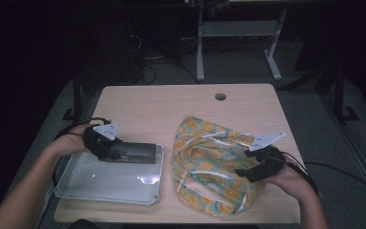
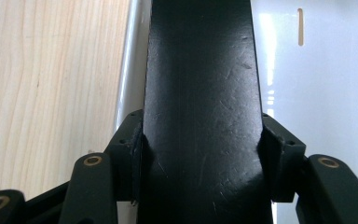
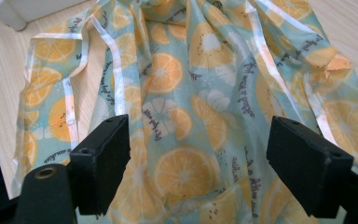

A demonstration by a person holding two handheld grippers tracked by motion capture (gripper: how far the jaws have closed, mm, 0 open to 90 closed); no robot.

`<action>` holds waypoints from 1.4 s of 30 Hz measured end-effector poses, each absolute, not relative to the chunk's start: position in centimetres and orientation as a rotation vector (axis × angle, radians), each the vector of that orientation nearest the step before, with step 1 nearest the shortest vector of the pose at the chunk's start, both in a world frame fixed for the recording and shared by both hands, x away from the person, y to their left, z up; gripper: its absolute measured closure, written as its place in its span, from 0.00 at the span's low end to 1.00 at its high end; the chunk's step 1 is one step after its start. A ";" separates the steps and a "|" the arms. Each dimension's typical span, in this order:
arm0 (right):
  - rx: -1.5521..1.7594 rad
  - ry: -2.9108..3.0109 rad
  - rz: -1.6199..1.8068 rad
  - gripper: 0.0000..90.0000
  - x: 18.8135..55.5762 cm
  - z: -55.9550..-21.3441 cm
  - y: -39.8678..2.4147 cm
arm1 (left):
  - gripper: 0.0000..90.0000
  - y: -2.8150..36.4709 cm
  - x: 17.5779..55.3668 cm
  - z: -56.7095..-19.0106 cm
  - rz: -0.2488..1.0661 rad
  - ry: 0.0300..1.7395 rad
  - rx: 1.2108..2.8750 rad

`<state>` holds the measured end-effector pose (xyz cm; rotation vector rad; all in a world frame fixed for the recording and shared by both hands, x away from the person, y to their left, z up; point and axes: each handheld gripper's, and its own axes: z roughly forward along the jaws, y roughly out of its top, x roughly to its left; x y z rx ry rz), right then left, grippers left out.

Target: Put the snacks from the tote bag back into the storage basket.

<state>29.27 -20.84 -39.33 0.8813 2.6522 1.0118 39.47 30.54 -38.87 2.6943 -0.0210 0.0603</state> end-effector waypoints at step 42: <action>0.889 2.685 1.002 0.23 29.3 -39.6 -20.9 | 0.36 31.4 40.0 -38.3 0.112 0.146 2.597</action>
